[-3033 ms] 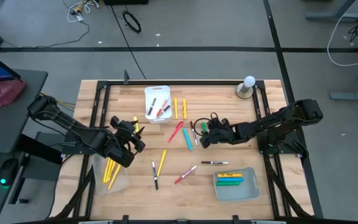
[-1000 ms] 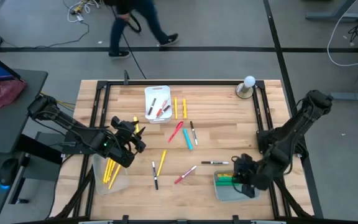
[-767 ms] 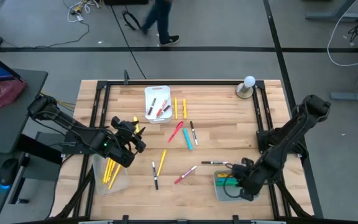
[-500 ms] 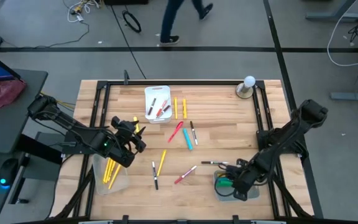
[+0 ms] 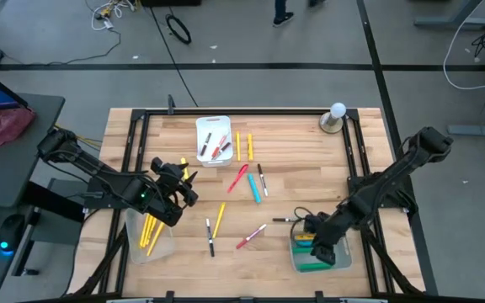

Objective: Pick & Place Markers
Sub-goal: Put the brown marker pen into the white bin

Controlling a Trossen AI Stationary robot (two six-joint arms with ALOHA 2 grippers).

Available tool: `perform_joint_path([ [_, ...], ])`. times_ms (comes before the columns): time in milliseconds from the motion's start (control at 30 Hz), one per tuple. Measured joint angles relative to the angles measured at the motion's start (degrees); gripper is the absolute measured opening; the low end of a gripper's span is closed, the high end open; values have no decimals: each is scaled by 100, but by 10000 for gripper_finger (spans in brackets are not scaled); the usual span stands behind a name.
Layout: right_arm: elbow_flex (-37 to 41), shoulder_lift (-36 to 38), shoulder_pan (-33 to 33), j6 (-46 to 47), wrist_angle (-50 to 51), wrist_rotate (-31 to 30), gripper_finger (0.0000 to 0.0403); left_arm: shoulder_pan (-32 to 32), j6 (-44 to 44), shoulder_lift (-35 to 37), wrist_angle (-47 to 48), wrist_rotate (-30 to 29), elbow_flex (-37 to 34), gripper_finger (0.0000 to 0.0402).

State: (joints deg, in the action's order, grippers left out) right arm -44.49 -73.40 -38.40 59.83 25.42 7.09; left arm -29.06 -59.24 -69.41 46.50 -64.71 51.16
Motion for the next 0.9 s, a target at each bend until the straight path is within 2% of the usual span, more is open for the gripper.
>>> perform_joint_path([
  [100, 0, 393, 19, -370, -177, -515, 132, 0, 0, 0, -4, 0, 0, 193],
  [200, 0, 633, 53, -1132, -649, -1455, 123, 0, 0, 0, -20, 0, 0, 193],
  [267, 0, 687, 78, -1894, -1085, -2386, 118, 0, 1, 0, -36, 0, 0, 193],
  [400, 0, 541, 174, -3614, -2351, -4714, 113, 0, 0, 0, -48, 0, 0, 193],
  [467, 0, 371, 290, -4194, -3009, -5563, 111, 0, 0, 0, -57, 0, 0, 193],
  [500, 0, 273, 369, -4425, -3323, -5801, 112, 0, 0, 0, -61, 0, 0, 193],
  [633, 0, -142, 790, -5027, -4208, -5801, 114, 0, 2, 0, -66, 0, -2, 193],
  [767, 0, -683, 1284, -5089, -4668, -5372, 127, 0, 0, 0, -66, 0, -2, 193],
  [900, 0, -1211, 1664, -5021, -4720, -4785, 167, 0, 1, 0, -66, -2, -2, 193],
])
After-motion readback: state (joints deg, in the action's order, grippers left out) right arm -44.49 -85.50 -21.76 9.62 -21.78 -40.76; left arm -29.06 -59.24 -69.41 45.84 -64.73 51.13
